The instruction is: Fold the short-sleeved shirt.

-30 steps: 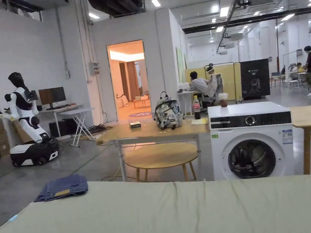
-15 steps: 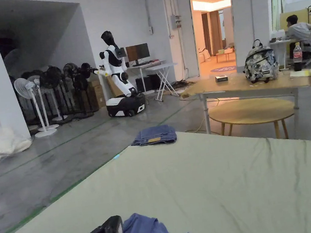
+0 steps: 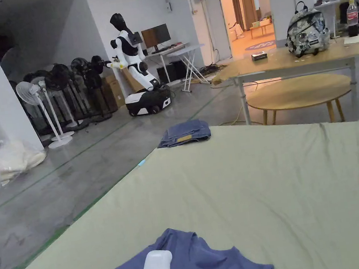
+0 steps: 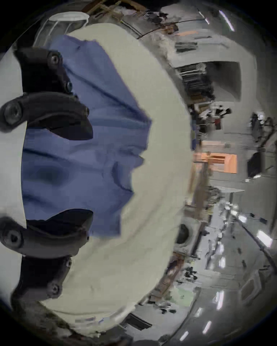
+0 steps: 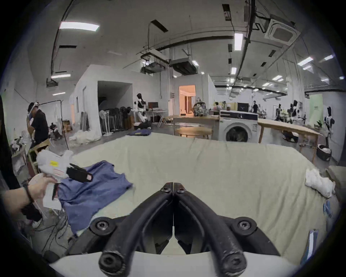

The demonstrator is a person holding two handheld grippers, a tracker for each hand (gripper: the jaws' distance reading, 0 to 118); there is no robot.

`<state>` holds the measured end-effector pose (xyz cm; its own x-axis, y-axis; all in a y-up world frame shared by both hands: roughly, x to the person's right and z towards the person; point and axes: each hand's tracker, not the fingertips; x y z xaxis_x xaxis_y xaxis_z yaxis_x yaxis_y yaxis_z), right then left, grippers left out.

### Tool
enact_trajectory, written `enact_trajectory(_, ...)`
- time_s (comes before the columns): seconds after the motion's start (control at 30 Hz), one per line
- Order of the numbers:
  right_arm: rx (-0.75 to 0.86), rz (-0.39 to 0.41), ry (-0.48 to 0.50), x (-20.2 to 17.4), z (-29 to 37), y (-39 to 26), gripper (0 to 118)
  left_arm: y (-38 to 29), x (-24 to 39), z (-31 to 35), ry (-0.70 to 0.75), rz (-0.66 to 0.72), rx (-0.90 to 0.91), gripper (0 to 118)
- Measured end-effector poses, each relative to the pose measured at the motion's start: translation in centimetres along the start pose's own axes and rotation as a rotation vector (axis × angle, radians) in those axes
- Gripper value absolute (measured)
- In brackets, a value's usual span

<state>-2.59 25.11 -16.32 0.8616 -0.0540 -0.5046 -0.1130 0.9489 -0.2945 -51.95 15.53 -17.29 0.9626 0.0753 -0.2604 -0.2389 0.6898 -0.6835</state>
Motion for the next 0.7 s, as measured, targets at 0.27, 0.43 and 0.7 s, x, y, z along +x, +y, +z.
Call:
enact_trajectory(0.27, -0.081, -0.074, -0.075, 3.0, 0.2, -2.4, 0, -0.5, 0.4, -5.1, 0.069, 0.0, -0.111, 48)
enact_trajectory(0.43, -0.105, -0.126, -0.088, 4.5, 0.9, -3.5, 0, 0.0, 0.3, -5.2, 0.054, 0.023, -0.124, 3)
enact_trajectory(0.7, -0.033, -0.201, -0.146, 7.9, 3.9, -2.7, 0, 12.3, -2.0, 11.1, -0.075, 0.282, 0.28, 3)
